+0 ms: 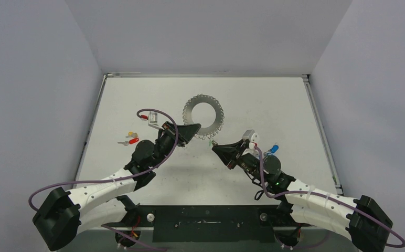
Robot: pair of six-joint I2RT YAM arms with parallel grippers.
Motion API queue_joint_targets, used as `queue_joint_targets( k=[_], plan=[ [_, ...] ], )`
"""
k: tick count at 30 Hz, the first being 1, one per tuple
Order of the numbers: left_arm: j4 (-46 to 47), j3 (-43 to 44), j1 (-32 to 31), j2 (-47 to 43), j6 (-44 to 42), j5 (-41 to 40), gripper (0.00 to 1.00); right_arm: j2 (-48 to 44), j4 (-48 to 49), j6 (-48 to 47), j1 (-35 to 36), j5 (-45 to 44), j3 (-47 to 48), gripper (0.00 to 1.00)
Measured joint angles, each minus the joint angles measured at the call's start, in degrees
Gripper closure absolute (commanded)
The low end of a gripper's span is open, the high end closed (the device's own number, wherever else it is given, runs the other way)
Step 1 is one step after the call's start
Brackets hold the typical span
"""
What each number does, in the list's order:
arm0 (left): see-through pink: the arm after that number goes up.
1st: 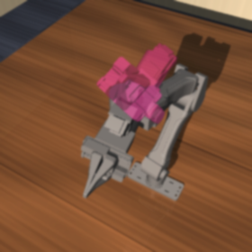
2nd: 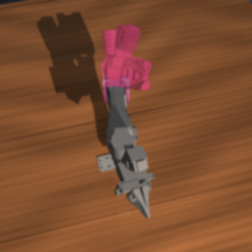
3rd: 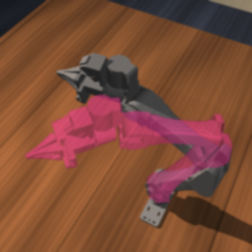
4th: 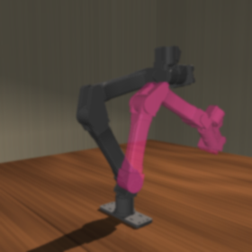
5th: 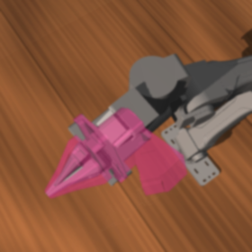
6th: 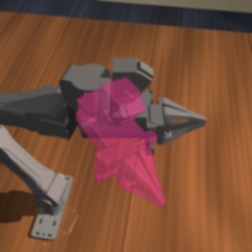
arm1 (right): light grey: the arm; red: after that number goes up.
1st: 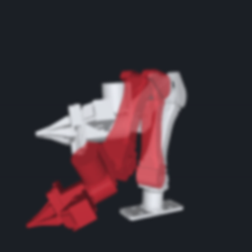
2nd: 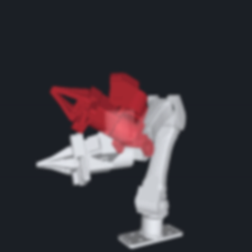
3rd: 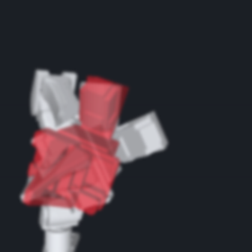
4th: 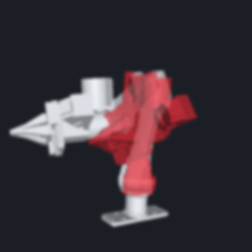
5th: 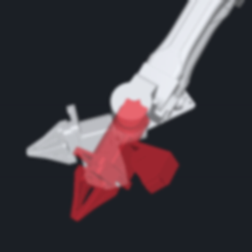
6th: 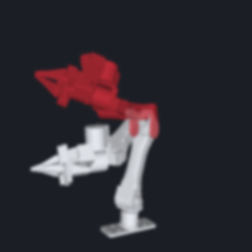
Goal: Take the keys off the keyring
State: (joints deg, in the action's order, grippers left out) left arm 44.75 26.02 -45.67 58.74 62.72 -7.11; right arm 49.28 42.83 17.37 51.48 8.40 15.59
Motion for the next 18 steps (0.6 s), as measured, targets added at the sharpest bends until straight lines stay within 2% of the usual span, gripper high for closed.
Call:
queue_joint_targets(
  k=[2, 4, 14, 18],
  plan=[
    [0.00, -0.04, 0.00, 0.00, -0.22, 0.02, 1.00, 0.31, -1.18, -0.17, 0.00, 0.00, 0.00, 1.00],
    [0.04, -0.04, 0.00, 0.00, -0.55, 0.15, 1.00, 1.33, -1.33, -0.31, 0.02, 0.00, 0.00, 0.94],
    [0.61, -0.04, -0.07, 0.37, -2.08, 2.03, 1.00, 10.10, 3.76, -0.63, 0.74, -0.57, 0.00, 0.77],
    [1.42, -0.02, -0.11, 0.55, -2.05, 2.01, 1.00, 11.28, 6.03, -1.25, 0.81, -1.18, 0.00, 0.58]
  ],
)
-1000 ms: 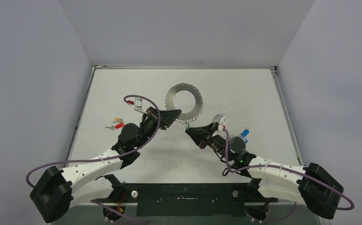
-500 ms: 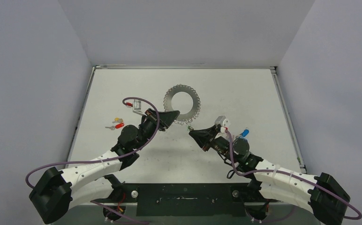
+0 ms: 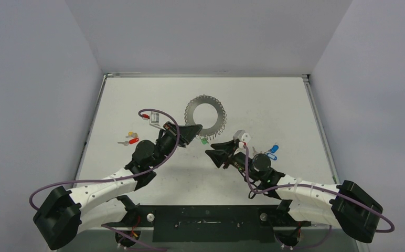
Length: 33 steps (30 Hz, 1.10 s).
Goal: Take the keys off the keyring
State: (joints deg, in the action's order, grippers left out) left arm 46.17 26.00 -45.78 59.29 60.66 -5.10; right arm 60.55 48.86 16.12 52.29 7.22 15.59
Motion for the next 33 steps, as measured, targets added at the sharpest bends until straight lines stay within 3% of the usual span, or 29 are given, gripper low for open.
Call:
queue_joint_targets(
  k=[5, 9, 19, 27, 33],
  plan=[
    [0.20, 0.00, -0.04, 0.28, 0.02, -0.02, 1.00, 0.11, 1.77, -1.03, 0.37, -0.50, 0.00, 0.40],
    [0.33, 0.07, -0.04, 0.66, 0.11, -0.04, 1.00, 0.11, 2.05, -1.88, 0.61, -0.81, 0.02, 0.37],
    [0.79, 0.09, -0.81, 1.49, 0.61, -0.70, 1.00, 2.82, 5.46, -3.30, 0.76, -2.36, 0.17, 0.37],
    [0.87, 0.17, -1.55, 1.77, 0.61, -1.22, 1.00, 4.85, 8.33, -4.15, 1.51, -4.09, 0.52, 0.52],
    [1.27, 0.20, -1.92, 1.77, 0.66, -1.90, 1.00, 6.03, 9.64, -4.57, 1.75, -4.90, 0.92, 0.51]
  ],
)
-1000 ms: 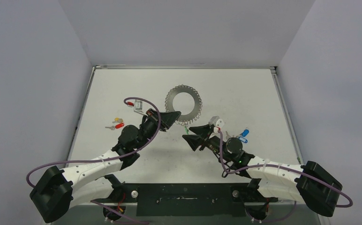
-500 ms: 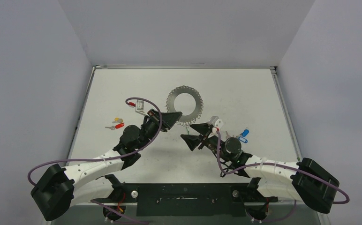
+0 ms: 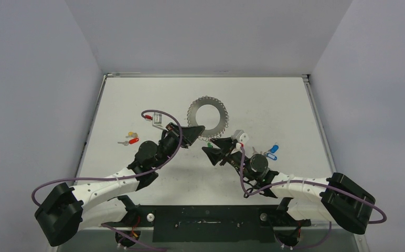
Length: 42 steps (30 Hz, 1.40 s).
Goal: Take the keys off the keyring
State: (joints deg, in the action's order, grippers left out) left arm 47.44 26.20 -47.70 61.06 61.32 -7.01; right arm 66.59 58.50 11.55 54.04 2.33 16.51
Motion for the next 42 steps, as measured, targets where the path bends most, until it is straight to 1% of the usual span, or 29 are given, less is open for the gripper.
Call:
queue_joint_targets(
  k=[2, 3, 5, 7, 11, 12, 17, 24, 26, 28, 34, 37, 42],
  plan=[
    [0.02, 0.00, -0.22, 0.00, 0.02, -0.13, 1.00, 0.28, 0.61, -0.04, 0.02, -0.07, 0.02, 0.52],
    [0.02, 0.00, -0.31, 0.00, 0.02, -0.17, 1.00, 0.48, 0.96, -0.07, 0.02, -0.20, 0.09, 0.54],
    [0.13, 0.00, -0.42, 0.00, 0.02, -0.28, 1.00, 0.72, 1.40, -0.22, 0.02, -0.39, 0.22, 0.62],
    [0.33, 0.00, -0.55, 0.00, 0.02, -0.42, 1.00, 0.72, 1.73, -0.35, 0.02, -0.48, 0.24, 0.71],
    [0.42, 0.00, -0.63, -0.02, -0.04, -0.79, 1.00, 0.72, 1.97, -0.37, 0.02, -0.52, 0.24, 0.97],
    [0.39, 0.00, -0.63, -0.07, -0.09, -0.96, 1.00, 0.72, 1.97, -0.48, 0.02, -0.48, 0.24, 1.00],
    [-0.46, 0.00, -0.63, -0.83, -1.01, -2.32, 1.00, -1.09, -0.31, -0.20, 0.02, -0.61, 0.20, 1.00],
    [-3.52, -1.40, -0.57, -3.67, -3.87, -4.76, 0.99, -14.27, -15.32, 0.20, 0.07, -0.59, 0.33, 1.00],
    [-4.74, -2.91, -0.57, -4.39, -3.93, -3.72, 0.90, -17.84, -21.55, 0.33, 0.44, -0.28, 1.51, 1.00],
    [-5.29, -3.91, -0.57, -4.81, -3.89, -2.84, 0.80, -19.34, -28.35, 0.20, 0.70, 0.11, 3.43, 1.00],
    [-6.08, -8.90, 2.34, -6.82, -4.98, -4.39, 0.55, -18.67, -49.22, -2.89, 0.74, 0.39, 13.90, 1.00],
    [-7.50, -12.61, 3.76, -8.66, -5.16, -4.50, 0.50, -14.60, -57.94, -5.66, 0.66, 0.92, 20.28, 1.00],
    [-11.93, -17.53, 6.69, -15.34, -6.69, -3.43, 0.45, -5.29, -70.88, -11.15, 0.70, 4.17, 29.86, 1.00]
  ],
)
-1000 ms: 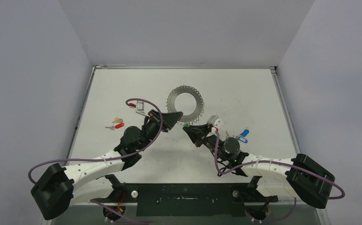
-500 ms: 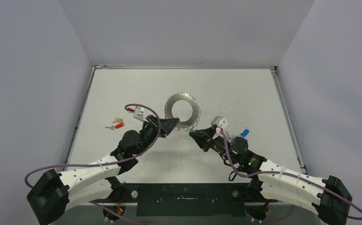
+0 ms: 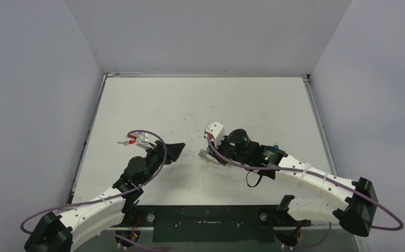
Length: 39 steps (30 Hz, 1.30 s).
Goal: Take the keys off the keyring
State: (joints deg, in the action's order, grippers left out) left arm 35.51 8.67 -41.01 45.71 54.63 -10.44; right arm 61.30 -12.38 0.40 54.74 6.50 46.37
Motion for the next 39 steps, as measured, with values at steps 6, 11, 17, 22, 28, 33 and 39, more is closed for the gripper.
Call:
queue_joint_targets(
  k=[6, 11, 17, 22, 28, 33, 39],
  plan=[
    [-6.49, -0.26, 2.84, -9.70, -9.57, 4.20, 0.41, 10.05, -13.99, -7.96, -0.07, 3.43, 11.63, 1.00],
    [-5.88, 1.79, 3.98, -8.02, -18.56, 12.15, 0.41, 14.60, -22.49, -13.55, -0.04, 6.56, 18.91, 1.00],
    [-0.72, 1.92, 4.15, 1.51, -26.12, 23.63, 0.41, 17.88, -29.27, -18.12, -0.04, 9.44, 23.63, 1.00],
    [5.14, 1.92, 4.44, 5.20, -29.79, 33.57, 0.42, 19.47, -32.02, -19.93, -0.04, 11.26, 23.71, 1.00],
    [11.74, 1.92, 4.44, 9.55, -31.80, 42.21, 0.47, 19.47, -32.26, -21.35, -0.04, 13.20, 23.71, 1.00],
    [15.82, 2.01, 4.44, 15.69, -32.68, 47.76, 0.50, 19.47, -32.28, -22.23, -0.04, 14.58, 23.71, 1.00],
    [20.81, 2.93, 4.44, 21.44, -32.54, 53.00, 0.53, 19.23, -32.24, -22.34, -0.04, 15.72, 23.34, 1.00]
  ],
)
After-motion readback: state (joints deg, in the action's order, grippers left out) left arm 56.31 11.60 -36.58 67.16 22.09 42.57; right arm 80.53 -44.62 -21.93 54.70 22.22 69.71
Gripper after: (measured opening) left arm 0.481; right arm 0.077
